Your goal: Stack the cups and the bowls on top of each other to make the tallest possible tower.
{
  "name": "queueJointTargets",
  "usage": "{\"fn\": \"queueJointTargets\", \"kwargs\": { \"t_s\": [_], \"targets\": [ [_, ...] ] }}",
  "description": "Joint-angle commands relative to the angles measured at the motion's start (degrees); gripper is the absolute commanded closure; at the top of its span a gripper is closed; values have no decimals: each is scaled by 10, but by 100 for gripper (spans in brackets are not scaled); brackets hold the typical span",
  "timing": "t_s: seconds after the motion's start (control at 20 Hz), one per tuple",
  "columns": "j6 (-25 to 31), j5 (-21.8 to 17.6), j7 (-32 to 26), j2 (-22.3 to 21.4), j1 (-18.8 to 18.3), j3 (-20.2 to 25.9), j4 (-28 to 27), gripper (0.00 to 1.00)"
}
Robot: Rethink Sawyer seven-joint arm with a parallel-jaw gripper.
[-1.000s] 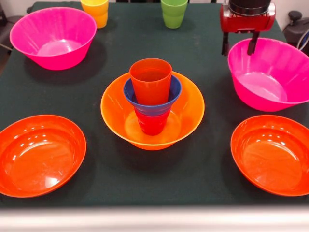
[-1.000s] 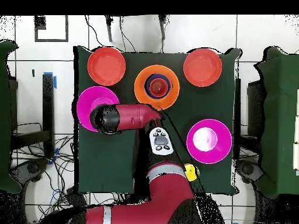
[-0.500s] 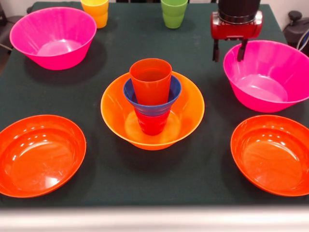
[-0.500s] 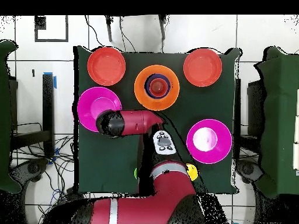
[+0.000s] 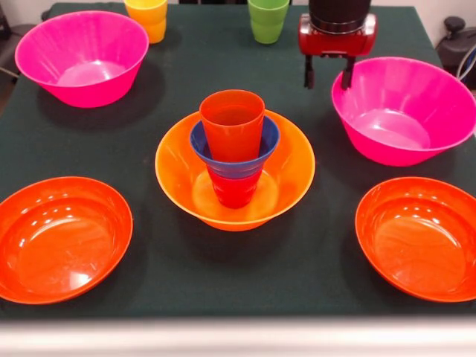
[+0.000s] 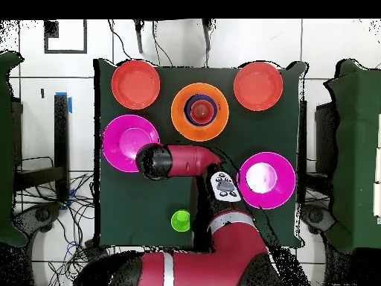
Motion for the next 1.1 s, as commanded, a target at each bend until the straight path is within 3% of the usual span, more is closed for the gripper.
{"fn": "queueJointTargets", "kwargs": {
  "t_s": [0.05,0.4,0.7,1.1],
  "targets": [
    [-51,-34,13,5,-26,45,31,0],
    [-88,-6,29,0,-47,107,35,0],
    [-37,7,29,-12,-39,113,20,0],
    [-60,0,37,-8,-47,126,30,0]
  ]
}}
